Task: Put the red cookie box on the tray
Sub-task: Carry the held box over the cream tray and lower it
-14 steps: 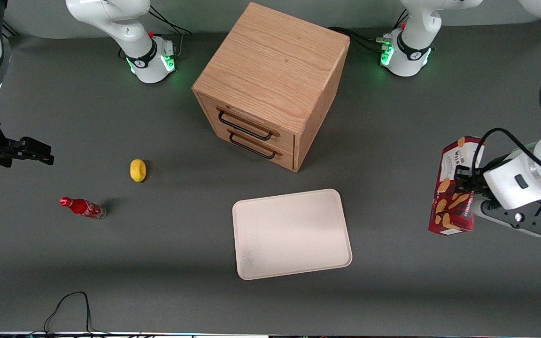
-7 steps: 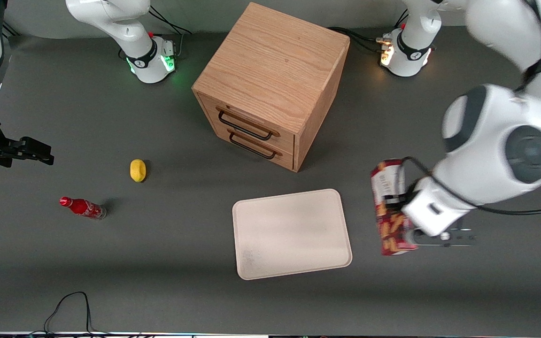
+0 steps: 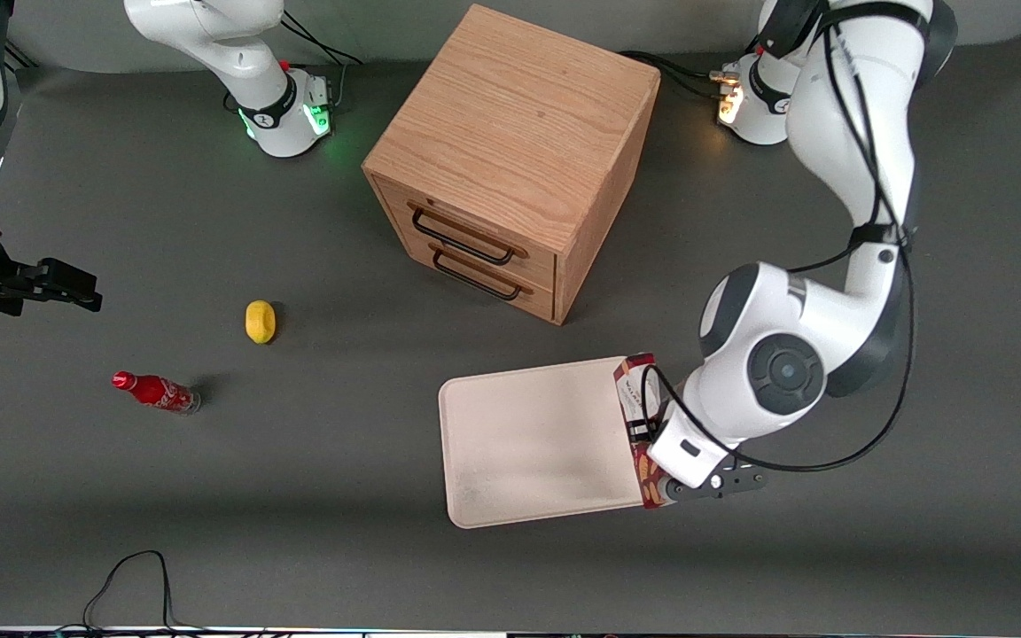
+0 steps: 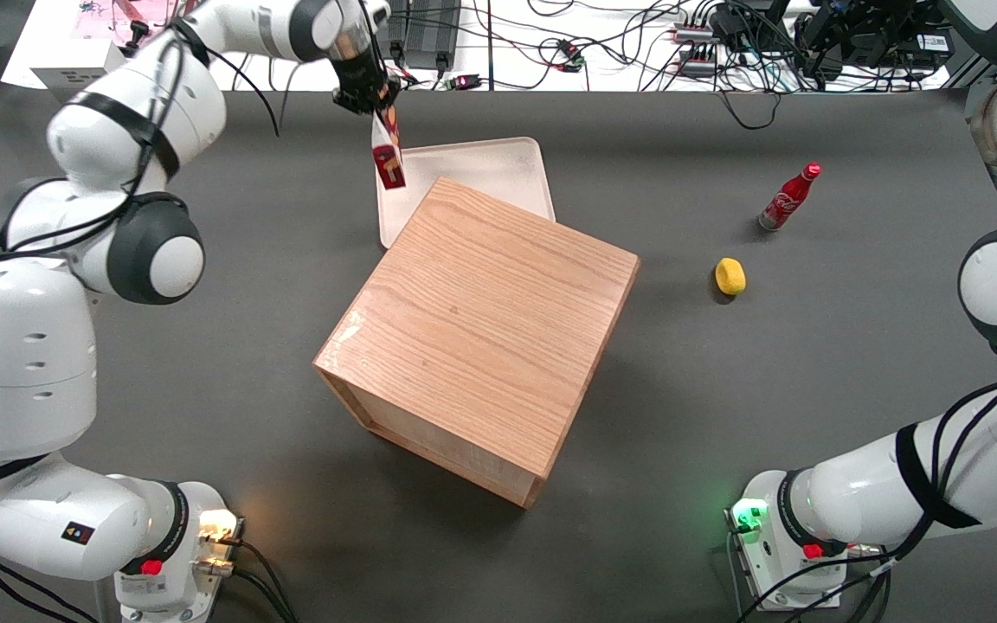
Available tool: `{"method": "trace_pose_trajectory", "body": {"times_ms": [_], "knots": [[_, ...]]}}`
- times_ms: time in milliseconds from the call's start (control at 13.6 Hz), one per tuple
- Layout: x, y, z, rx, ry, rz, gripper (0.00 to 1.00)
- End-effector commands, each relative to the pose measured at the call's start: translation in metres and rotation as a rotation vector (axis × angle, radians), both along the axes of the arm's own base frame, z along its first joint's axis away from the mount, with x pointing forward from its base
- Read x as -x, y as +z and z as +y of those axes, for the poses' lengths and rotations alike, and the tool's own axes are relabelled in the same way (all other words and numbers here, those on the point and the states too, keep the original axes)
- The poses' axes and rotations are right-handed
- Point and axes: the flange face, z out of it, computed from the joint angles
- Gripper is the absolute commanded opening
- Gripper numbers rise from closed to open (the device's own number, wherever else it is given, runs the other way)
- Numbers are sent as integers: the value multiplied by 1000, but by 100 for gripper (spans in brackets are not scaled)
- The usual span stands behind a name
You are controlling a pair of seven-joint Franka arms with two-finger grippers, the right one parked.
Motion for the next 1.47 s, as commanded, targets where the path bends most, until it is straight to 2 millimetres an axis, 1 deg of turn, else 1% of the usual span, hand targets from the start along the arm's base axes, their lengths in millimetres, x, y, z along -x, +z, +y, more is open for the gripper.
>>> {"method": "trace_pose_trajectory", "body": {"times_ms": [0, 73, 220, 367, 513, 953, 1027, 1100, 1393], "knots": [[-1, -32, -12, -35, -7, 1, 0], [2, -57, -17, -77, -33, 4, 0], [8, -77, -22, -84, -43, 3, 0], [11, -90, -22, -104, -53, -1, 0], [11, -96, -22, -101, -55, -10, 0], [11, -97, -21, -95, -39, -3, 0], [11, -96, -20, -99, -38, -4, 93], [11, -95, -21, -101, -39, -7, 100], [11, -92, -21, -99, -39, -11, 100]]}}
